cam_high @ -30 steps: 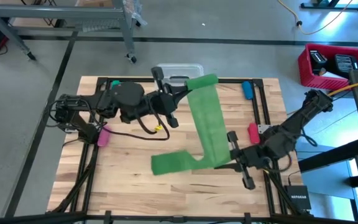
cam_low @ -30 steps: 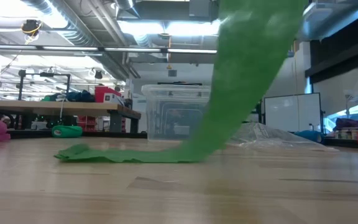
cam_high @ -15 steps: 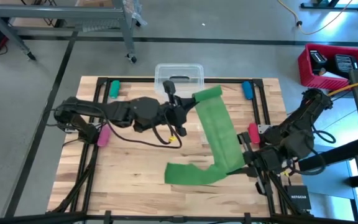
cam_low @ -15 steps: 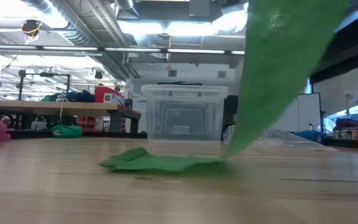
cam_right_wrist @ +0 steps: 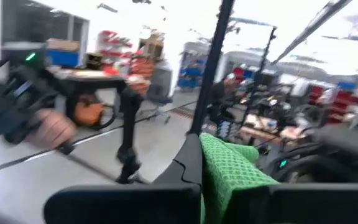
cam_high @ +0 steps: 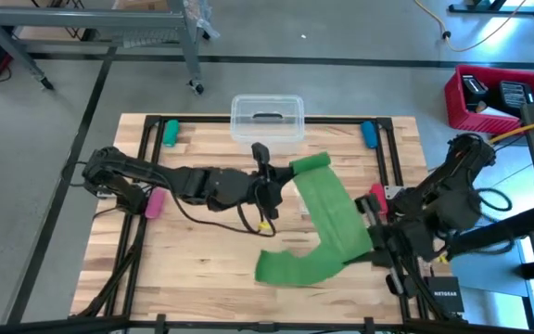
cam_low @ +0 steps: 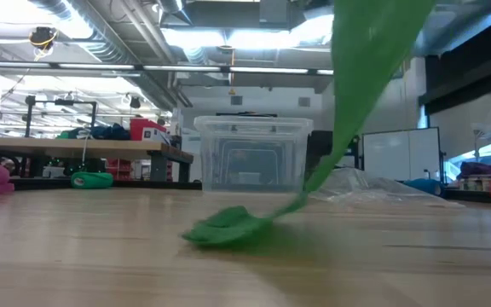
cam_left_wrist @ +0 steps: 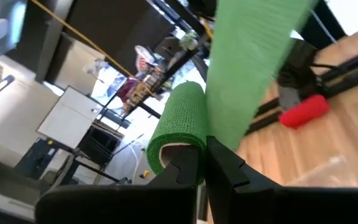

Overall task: Roll bandage
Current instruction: Roll the green bandage

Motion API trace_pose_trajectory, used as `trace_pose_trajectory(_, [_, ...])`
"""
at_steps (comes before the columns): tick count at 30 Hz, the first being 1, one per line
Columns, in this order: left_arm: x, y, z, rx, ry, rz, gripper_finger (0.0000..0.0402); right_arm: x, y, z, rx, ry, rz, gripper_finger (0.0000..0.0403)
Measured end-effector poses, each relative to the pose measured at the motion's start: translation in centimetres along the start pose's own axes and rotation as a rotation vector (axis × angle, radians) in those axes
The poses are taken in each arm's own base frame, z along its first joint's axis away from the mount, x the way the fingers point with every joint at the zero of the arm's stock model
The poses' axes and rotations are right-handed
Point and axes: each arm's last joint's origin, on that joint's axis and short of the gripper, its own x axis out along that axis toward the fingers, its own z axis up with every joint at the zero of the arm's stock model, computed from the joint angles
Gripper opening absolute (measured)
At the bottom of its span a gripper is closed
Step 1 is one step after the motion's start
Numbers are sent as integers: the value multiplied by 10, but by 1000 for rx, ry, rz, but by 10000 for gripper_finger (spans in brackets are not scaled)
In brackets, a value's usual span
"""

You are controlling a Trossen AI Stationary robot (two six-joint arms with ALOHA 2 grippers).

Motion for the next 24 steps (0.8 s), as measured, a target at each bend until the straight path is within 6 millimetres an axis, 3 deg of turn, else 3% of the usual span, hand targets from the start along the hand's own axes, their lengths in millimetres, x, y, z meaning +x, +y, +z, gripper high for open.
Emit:
trace_pose_trajectory(11, [-21, -41, 5, -8, -81, -163, 0, -17, -37, 60, -86, -119, -228, 1])
trace_pose_trajectory(24, [-29, -86, 12, 13, -112, -287, 0, -18, -89, 69, -103, -131, -451, 1])
